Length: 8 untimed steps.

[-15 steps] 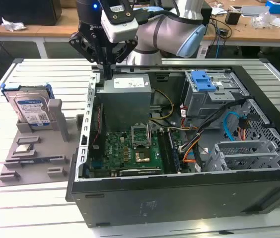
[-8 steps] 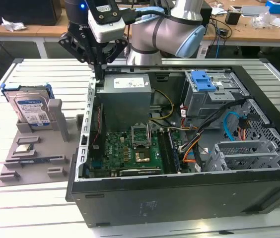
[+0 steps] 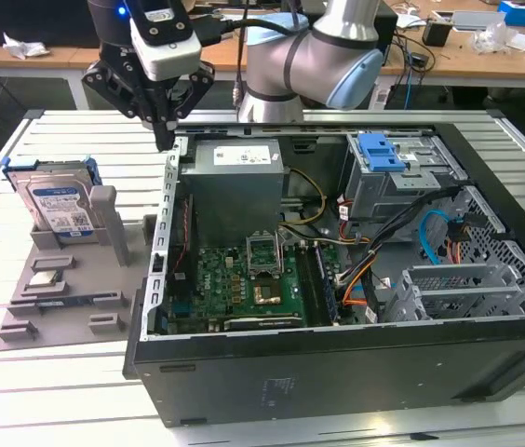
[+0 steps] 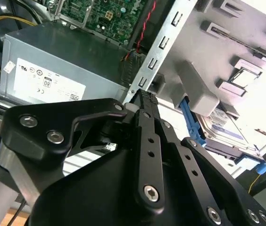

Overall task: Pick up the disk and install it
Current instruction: 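Reach for the disk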

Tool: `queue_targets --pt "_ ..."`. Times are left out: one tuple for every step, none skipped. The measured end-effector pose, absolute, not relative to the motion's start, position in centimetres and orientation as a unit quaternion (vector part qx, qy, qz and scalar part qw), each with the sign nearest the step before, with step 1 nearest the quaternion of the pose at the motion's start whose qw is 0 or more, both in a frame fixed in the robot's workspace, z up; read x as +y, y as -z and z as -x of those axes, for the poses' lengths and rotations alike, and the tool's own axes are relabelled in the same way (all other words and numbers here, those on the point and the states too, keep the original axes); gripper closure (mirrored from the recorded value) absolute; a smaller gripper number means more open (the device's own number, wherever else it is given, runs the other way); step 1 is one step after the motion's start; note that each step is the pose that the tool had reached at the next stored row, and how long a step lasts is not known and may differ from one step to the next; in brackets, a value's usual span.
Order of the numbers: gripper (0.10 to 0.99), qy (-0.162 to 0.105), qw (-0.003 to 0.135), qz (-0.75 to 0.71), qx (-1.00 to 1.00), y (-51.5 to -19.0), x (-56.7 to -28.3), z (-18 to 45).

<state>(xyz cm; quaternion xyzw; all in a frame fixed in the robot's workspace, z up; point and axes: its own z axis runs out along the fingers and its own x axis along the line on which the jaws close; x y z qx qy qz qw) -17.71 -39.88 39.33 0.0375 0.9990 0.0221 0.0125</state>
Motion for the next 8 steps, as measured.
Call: queue_targets --pt "0.980 -0.022 0.012 -0.037 0.999 -39.3 -39.9 18.0" --pt "0.980 -0.022 0.013 -0.037 0.999 -39.3 -39.9 18.1" --pt "0.980 -0.022 0.012 -0.037 0.999 -39.3 -39.9 18.3" --pt "0.980 -0.022 0.012 -0.037 0.999 -39.3 -39.9 18.5" --pt "0.980 -0.022 0.012 -0.037 0.999 -39.3 -39.9 18.6" --pt "0.980 -0.022 0.012 -0.037 0.999 -39.3 -39.9 18.9" --pt "0.980 -0.022 0.012 -0.037 0.999 -39.3 -39.9 19.1" --pt "0.980 -0.022 0.012 -0.037 0.999 -39.3 -39.9 19.2"
